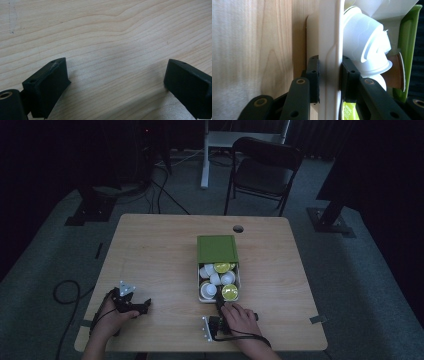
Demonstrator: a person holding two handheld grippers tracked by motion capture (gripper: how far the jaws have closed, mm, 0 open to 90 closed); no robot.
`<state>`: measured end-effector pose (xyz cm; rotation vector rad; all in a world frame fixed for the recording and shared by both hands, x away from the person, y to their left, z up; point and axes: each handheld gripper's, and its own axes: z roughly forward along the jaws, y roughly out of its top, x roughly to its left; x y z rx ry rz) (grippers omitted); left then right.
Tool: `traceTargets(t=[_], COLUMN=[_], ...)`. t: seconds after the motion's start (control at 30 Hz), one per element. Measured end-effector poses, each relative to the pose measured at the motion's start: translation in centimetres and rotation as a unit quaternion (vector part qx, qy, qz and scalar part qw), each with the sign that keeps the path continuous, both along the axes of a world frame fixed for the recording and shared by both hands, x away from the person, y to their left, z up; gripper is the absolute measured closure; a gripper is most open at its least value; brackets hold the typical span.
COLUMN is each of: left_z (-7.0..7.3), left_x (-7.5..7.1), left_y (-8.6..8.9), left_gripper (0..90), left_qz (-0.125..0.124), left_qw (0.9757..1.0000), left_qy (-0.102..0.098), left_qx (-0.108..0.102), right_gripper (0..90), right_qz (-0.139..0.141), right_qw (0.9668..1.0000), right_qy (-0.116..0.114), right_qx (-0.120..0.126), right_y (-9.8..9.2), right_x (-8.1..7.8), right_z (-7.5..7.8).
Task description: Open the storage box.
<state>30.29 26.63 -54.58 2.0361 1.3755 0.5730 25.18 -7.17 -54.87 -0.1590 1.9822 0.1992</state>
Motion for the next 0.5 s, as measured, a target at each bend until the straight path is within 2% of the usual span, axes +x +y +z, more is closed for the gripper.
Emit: traceTargets(t=[0.5], left_z=[0.0], left_x=[0.0], left_y=[0.0], left_gripper=[5.8], left_qz=[0.000], left_qw=[1.0000], left_qy=[0.000], left_qx=[0.000], right_gripper=[72.6], right_qz=[0.007], right_qw=[0.9998], right_qy=[0.014], right_qx=[0.011], right_y=[0.0], right_x=[-1.4], right_z=[0.3])
